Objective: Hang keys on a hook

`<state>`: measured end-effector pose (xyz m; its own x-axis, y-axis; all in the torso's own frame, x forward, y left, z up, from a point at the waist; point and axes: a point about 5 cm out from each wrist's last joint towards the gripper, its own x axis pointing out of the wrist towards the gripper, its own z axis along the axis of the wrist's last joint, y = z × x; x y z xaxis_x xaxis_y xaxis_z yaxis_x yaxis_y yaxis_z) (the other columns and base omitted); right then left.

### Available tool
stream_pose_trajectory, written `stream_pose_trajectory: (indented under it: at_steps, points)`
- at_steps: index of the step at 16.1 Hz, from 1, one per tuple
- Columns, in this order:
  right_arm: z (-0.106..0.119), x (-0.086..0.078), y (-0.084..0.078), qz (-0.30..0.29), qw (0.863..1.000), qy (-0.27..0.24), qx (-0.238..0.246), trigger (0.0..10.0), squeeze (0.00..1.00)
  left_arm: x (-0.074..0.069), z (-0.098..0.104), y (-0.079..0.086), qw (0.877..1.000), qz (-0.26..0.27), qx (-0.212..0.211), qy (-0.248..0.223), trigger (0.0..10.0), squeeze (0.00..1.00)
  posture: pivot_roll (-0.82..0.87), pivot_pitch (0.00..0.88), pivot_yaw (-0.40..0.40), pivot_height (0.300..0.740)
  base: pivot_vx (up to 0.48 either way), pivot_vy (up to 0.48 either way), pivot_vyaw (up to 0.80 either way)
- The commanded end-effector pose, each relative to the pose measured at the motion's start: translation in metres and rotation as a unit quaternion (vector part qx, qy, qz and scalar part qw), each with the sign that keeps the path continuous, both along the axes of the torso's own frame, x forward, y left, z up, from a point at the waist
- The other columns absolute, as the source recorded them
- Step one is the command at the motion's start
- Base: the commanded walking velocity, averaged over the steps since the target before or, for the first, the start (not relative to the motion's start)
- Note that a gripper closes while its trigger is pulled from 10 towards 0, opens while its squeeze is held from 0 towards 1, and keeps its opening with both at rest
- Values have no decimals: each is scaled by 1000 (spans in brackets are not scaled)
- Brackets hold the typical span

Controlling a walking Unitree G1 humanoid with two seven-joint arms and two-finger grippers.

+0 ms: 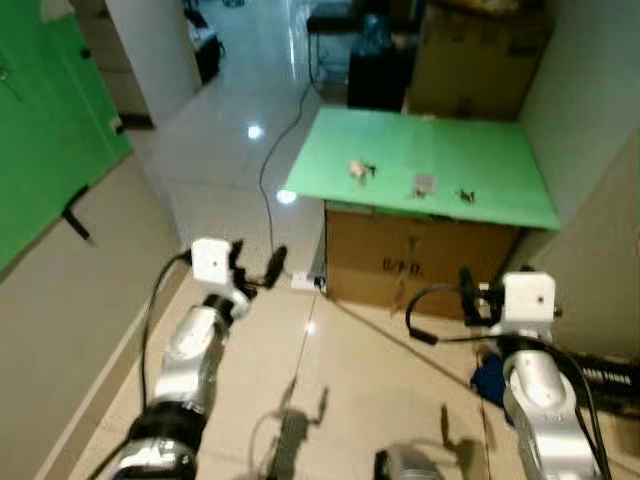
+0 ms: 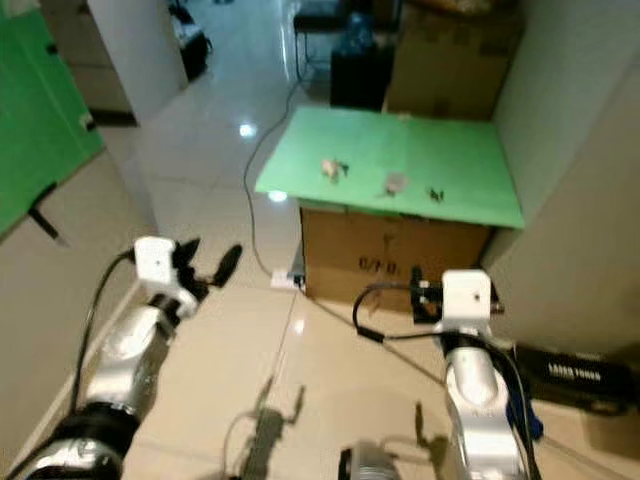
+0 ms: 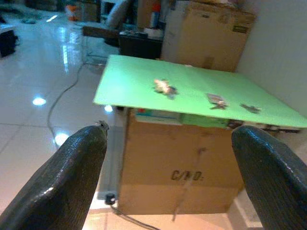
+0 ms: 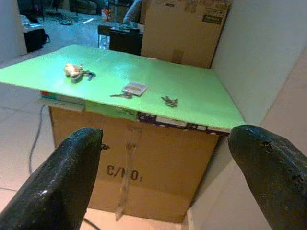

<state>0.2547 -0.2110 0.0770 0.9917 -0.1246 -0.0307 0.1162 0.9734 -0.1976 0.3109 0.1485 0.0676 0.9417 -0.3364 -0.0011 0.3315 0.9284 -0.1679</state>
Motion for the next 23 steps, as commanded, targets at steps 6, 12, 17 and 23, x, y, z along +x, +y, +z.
stream_pose_trajectory:
  at_steps: [6, 12, 17, 23]
  points:
    - [-3, 2, 8, 10, 1000, 4, 21, 10000, 0, 6, -2, 11, 998, 66, 6, 18, 10000, 0, -147, 0, 69, 697, 480, 0, 0]
    - [-4, 1, 8, 1, 1000, 3, 30, 10000, 0, 4, 0, -3, 999, 32, 36, -4, 10000, 0, -152, 0, 77, 697, 480, 0, 0]
    - [-5, 0, 10, 9, 999, 8, 35, 10000, 0, 3, 2, -12, 999, -4, 38, -13, 10000, 0, -159, 0, 80, 697, 480, 0, -368]
    - [-6, -4, 9, 6, 1000, 7, 28, 10000, 0, 2, -1, -19, 999, -24, 41, -8, 10000, 0, -173, 0, 90, 697, 480, 0, -484]
